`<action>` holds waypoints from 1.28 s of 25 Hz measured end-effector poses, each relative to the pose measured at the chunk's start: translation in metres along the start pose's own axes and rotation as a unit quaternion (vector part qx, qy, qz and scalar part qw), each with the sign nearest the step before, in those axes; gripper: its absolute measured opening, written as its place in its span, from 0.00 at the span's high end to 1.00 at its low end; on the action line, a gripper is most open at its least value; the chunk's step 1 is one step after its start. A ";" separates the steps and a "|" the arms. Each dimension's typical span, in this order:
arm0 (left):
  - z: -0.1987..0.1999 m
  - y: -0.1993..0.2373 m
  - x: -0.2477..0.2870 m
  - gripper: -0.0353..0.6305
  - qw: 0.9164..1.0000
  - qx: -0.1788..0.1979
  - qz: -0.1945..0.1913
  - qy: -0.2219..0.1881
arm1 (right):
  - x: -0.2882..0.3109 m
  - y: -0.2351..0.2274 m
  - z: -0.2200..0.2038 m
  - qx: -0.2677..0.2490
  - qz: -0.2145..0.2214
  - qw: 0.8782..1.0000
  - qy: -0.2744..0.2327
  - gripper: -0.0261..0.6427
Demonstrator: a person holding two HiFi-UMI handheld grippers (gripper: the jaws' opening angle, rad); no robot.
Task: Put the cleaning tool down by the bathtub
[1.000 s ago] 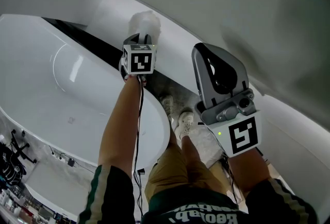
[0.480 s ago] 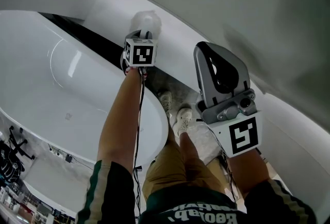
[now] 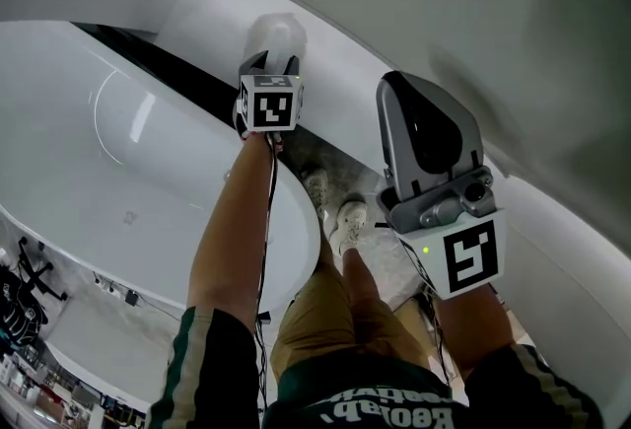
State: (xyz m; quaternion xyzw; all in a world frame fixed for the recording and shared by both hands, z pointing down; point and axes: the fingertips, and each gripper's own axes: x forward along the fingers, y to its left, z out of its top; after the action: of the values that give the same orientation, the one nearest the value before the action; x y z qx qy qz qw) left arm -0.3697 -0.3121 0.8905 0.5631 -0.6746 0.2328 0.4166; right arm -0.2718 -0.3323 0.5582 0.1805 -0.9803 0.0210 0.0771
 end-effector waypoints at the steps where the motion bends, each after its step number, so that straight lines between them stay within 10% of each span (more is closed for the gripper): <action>1: 0.001 -0.001 -0.002 0.64 1.000 0.002 0.005 -0.003 | -0.002 -0.001 0.000 0.000 0.001 1.000 0.001 0.94; 32: 0.020 -0.019 -0.049 0.62 0.999 0.020 0.037 -0.028 | -0.052 -0.009 0.043 -0.026 -0.011 1.000 0.010 0.94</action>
State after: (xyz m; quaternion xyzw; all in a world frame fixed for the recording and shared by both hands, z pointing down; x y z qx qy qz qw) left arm -0.3568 -0.3049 0.8367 0.5528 -0.7014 0.2454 0.3771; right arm -0.2264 -0.3249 0.5077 0.1891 -0.9777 -0.0036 0.0918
